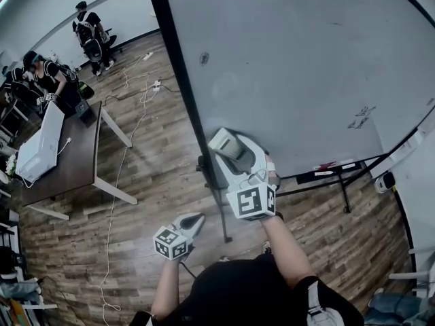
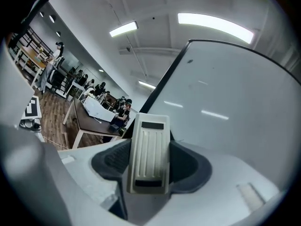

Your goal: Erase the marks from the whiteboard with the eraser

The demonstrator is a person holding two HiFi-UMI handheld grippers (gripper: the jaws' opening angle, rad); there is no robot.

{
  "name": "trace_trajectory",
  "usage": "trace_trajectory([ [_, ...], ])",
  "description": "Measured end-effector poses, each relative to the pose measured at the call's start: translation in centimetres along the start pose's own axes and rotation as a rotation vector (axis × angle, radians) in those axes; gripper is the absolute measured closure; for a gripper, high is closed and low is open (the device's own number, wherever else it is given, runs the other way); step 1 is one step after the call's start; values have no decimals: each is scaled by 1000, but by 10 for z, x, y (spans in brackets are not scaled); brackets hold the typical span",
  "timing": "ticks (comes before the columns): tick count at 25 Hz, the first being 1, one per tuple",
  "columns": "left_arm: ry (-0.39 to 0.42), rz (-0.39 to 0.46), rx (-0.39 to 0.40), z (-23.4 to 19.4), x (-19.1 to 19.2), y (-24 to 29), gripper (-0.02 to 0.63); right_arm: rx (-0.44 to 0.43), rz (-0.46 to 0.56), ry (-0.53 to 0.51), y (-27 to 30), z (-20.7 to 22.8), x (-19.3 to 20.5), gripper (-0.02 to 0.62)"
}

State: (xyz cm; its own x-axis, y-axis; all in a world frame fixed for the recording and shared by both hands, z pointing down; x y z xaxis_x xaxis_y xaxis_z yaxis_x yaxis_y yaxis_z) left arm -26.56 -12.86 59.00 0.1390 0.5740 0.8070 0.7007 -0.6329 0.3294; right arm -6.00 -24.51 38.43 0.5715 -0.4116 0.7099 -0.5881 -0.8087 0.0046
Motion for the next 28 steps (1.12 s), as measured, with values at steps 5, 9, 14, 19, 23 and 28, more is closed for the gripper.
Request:
trace_trajectory([
  [5, -1, 3, -3, 0, -2, 3, 595, 47, -4, 25, -11, 18, 6, 342],
  [9, 3, 2, 7, -2, -3, 7, 595, 83, 3, 26, -15, 27, 10, 342],
  [14, 10, -12, 21, -2, -2, 8, 595, 103, -7, 37, -15, 28, 10, 342],
  [19, 7, -19, 13, -5, 2, 0, 595, 87, -14, 34, -10, 15, 11, 342],
  [23, 3, -19, 1, -9, 4, -10, 595, 42, -19, 37, 0, -7, 11, 342],
  [28, -4, -15, -18, -12, 8, -23, 595, -10, -23, 63, 9, -28, 8, 342],
])
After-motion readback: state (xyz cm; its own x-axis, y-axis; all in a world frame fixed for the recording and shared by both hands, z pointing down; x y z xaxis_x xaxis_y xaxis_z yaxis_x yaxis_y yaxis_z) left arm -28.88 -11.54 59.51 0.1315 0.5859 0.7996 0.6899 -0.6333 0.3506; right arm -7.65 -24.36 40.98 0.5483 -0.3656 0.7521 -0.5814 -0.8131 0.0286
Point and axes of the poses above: the fingertips, and each gripper's own axes: y forward along the fingers, z to its right, x out of its underside, the point moved 10 cm from there along -y, backward along the fingers, and after that the axes turned 13 degrees about -y, right-handed, at the moved point
